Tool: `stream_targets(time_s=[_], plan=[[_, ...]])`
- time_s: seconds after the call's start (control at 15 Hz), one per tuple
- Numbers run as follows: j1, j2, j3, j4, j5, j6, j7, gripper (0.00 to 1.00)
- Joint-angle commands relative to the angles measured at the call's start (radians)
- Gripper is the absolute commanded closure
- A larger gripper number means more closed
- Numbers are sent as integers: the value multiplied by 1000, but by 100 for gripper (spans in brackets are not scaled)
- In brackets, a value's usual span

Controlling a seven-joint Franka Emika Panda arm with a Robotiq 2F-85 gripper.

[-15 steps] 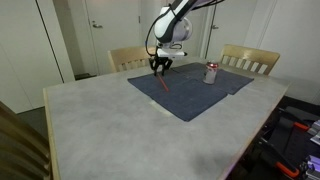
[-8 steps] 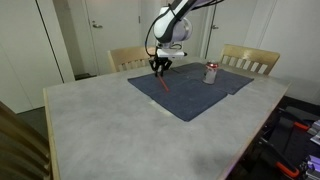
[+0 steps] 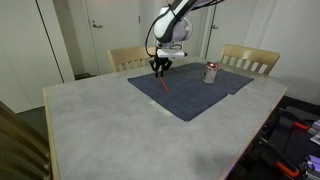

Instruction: Pick up the straw from the table and put it in the can.

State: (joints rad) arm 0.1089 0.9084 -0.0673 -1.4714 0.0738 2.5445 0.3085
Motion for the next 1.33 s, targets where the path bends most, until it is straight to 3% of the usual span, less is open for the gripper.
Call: stream_targets(time_s=[0.0, 0.07, 0.13, 0.27, 0.73, 1.27], plan=[[-6, 9, 3, 9, 2, -19, 5, 67], [-6, 9, 3, 9, 3, -20, 6, 72], [-7, 10, 2, 9, 3, -19, 6, 88], [-8, 9, 1, 9, 3, -19, 7, 100], [-20, -3, 8, 7, 7, -39, -5, 98], [-13, -103, 0, -53, -13, -58, -25, 98]])
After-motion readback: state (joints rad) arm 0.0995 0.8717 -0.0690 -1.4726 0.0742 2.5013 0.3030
